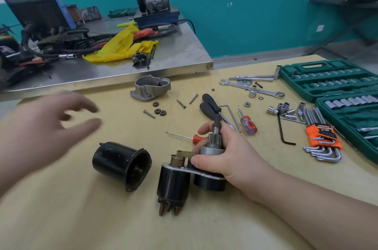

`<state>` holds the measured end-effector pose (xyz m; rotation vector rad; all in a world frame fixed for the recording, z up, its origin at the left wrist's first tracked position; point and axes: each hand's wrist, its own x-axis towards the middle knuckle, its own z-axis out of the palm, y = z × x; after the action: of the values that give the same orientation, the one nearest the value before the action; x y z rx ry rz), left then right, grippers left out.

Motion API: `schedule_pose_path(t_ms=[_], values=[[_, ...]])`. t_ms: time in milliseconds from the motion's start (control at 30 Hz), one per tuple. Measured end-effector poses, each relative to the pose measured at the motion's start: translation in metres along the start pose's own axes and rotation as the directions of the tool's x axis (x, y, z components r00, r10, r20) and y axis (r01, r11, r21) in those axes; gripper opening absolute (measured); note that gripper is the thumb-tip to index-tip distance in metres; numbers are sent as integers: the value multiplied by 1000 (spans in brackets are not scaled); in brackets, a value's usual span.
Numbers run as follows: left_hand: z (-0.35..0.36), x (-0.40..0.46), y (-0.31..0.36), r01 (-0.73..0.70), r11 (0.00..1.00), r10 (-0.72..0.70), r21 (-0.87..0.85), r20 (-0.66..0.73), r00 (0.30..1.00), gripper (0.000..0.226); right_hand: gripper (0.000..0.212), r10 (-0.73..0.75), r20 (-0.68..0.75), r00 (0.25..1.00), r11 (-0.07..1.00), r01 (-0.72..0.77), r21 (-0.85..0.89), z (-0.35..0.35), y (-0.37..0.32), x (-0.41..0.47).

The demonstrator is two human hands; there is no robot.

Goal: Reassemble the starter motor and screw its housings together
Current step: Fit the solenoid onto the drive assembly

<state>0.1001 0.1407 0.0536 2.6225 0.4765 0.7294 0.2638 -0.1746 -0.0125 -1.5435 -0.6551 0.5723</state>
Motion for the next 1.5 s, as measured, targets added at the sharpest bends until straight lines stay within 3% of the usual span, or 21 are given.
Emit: schedule_pose_path(t_ms=[33,167,267,400,567,700,800,867,1167,1300,1500], values=[[8,-6,28,-30,989,31,-141,4,1000,44,49,-3,0,1000,1000,3,5,0,0,-1],[67,-69,112,-150,906,165,-397,4,986,40,48,-57,0,998,998,57,-22,-7,-7,-6],[92,-82,131,-169,885,186,-434,-2,982,44,48,-184,18,983,979,184,-91,-13,-18,-12],[99,-79,131,-101,823,188,-559,99,977,50,48,-376,52,925,896,377,-233,-14,-27,-24],[99,-68,122,-142,785,225,-603,64,972,45,49,-514,59,856,802,504,-322,-9,-24,-23],[103,-66,119,-207,821,222,-532,-37,974,29,44,-409,48,911,881,408,-239,-9,-16,-18],[104,-66,117,-213,860,210,-463,-60,976,26,26,-257,135,957,963,265,-45,-13,-13,-15],[105,-67,116,-224,879,217,-421,-65,974,25,28,-199,148,969,980,196,36,-14,-9,-13],[105,-71,120,-314,909,307,-273,-69,949,21,41,-209,-45,977,976,211,45,-8,-6,-11],[92,-69,123,-177,910,197,-375,16,980,12,44,-238,-131,962,966,249,75,-13,-9,-9],[92,-68,123,-54,915,89,-400,69,994,9,30,-201,-27,979,979,202,10,-7,-5,-5]])
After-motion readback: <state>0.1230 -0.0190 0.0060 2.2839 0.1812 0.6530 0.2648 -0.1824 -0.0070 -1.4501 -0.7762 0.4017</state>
